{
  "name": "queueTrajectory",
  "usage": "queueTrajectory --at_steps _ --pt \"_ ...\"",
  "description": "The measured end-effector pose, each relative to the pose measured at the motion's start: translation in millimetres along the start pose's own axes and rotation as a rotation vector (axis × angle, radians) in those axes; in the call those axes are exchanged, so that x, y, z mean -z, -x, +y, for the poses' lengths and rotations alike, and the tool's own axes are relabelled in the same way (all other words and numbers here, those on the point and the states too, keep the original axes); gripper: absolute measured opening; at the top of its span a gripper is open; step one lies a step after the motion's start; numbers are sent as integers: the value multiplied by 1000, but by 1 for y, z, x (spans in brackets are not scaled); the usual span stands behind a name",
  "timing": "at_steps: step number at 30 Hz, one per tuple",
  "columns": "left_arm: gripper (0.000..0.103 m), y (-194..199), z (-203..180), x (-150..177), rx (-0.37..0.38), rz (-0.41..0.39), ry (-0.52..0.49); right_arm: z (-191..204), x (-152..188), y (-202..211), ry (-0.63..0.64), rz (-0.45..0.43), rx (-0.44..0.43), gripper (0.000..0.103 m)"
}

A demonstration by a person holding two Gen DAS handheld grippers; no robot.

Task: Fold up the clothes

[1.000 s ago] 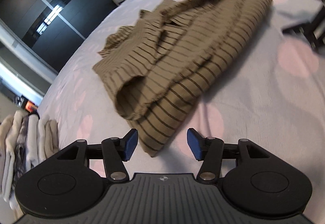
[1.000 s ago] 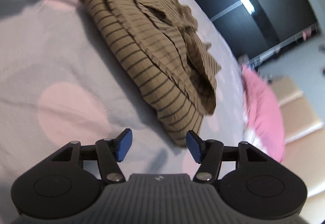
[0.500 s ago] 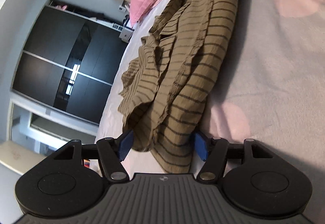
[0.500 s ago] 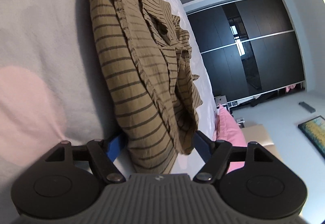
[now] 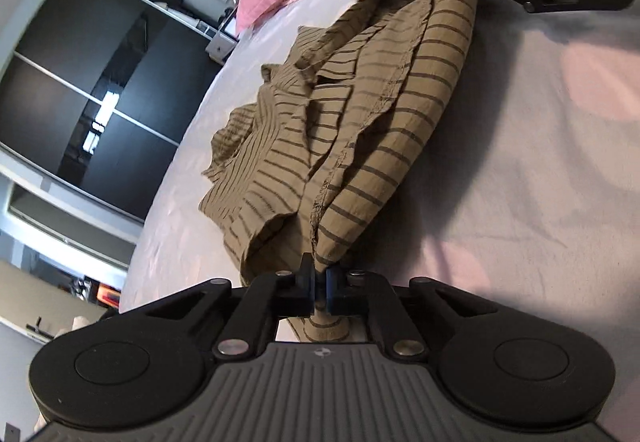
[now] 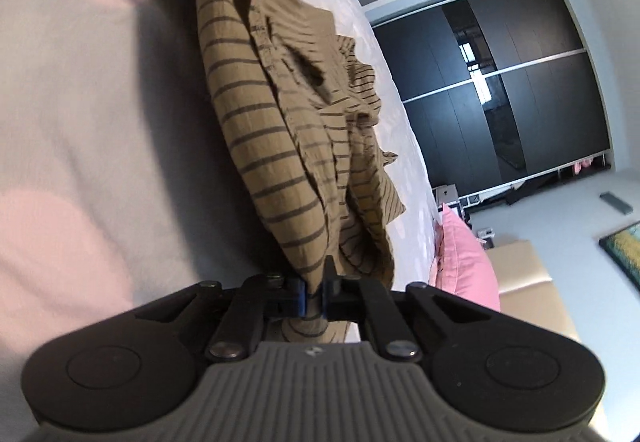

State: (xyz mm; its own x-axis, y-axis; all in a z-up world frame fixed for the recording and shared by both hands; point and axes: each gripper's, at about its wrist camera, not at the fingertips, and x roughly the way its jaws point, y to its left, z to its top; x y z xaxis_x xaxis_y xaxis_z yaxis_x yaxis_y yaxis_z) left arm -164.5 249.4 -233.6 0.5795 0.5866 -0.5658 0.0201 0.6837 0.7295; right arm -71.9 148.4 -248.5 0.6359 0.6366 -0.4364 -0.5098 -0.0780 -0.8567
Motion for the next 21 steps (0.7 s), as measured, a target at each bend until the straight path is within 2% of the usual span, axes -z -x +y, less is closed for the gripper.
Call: queueTrajectory --at_steps 4,9,13,16,21 --pt "2 18 14 0 17 -3 32 -12 -4 9 -14 -6 -3 6" --pt "2 53 27 6 24 -14 14 -24 -9 34 -39 -14 -37 6" --pt "2 78 33 11 39 -20 -1 -31 -9 69 -24 -15 -119 6" --pt "2 107 27 18 60 -28 -14 -37 -5 103 -82 -6 -168 6" --pt "2 152 23 34 127 -16 9 -30 0 163 -89 -23 -250 6"
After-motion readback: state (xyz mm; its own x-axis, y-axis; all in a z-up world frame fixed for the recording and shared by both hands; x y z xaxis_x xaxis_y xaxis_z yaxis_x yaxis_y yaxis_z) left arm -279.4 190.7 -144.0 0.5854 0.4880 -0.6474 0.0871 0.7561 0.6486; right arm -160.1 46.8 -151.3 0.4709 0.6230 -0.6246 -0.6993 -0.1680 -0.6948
